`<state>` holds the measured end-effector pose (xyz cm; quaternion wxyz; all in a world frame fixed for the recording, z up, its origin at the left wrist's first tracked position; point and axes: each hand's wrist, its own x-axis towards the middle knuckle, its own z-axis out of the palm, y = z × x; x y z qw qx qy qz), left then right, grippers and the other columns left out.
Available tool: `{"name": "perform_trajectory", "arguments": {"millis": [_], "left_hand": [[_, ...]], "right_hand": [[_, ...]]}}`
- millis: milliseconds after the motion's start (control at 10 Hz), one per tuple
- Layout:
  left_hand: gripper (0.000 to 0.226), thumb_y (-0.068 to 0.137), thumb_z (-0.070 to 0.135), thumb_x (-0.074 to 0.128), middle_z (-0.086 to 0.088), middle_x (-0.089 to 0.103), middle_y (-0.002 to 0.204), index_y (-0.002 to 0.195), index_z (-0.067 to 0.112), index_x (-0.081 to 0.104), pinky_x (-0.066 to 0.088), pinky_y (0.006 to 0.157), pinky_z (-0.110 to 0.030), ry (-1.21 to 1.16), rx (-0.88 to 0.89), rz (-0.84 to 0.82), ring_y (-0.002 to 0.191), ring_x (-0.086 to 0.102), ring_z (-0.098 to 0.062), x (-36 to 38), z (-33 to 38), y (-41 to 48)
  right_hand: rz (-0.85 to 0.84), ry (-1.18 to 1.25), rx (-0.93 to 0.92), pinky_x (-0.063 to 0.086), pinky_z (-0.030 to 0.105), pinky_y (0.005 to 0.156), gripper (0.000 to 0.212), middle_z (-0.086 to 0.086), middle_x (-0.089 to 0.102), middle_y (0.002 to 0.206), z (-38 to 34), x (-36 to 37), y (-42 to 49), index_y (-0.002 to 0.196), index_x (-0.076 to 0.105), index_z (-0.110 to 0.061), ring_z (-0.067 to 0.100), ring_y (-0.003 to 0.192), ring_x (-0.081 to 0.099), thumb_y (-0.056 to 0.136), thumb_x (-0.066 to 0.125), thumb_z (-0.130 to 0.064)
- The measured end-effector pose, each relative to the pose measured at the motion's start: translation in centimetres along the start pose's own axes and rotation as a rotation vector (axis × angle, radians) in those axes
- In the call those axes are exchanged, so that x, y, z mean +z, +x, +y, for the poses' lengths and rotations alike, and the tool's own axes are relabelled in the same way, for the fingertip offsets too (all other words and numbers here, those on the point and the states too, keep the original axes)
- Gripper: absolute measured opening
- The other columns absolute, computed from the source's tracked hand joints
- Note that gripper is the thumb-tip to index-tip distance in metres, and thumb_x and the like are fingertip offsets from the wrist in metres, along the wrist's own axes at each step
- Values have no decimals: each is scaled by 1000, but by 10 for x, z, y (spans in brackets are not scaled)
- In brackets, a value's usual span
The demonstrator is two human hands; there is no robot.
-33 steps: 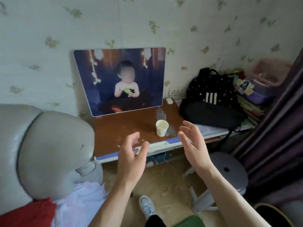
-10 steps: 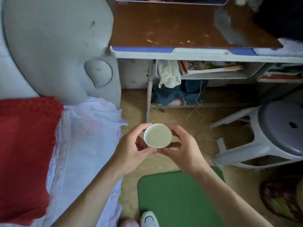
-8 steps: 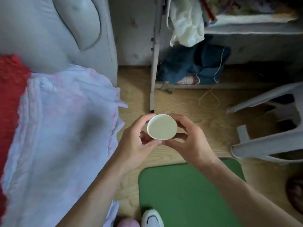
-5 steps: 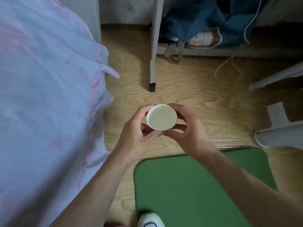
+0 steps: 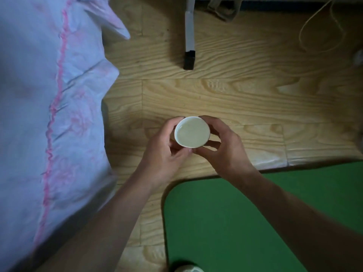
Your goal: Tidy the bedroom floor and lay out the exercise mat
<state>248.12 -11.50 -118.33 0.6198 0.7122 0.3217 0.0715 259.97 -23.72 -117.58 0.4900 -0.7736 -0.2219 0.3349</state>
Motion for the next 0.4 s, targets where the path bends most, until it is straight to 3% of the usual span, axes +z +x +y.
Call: {"name": "perform_trajectory", "arguments": {"millis": [200, 400], "left_hand": [[62, 88, 10, 74, 16, 69, 118, 136, 40, 47, 53, 85, -13, 30, 1, 7, 105, 70, 1, 8, -17, 1], [63, 91, 13, 71, 22, 65, 121, 141, 37, 43, 51, 80, -9, 44, 12, 30, 105, 68, 5, 17, -24, -10]], "right_hand": [[-6, 15, 19, 58, 25, 93, 59, -3, 66, 124, 14, 5, 1, 125, 60, -26, 8, 116, 62, 77, 83, -1], [-31, -13, 0, 58, 29, 96, 61, 0, 64, 128, 16, 3, -5, 127, 57, -26, 11, 119, 62, 78, 81, 2]]}}
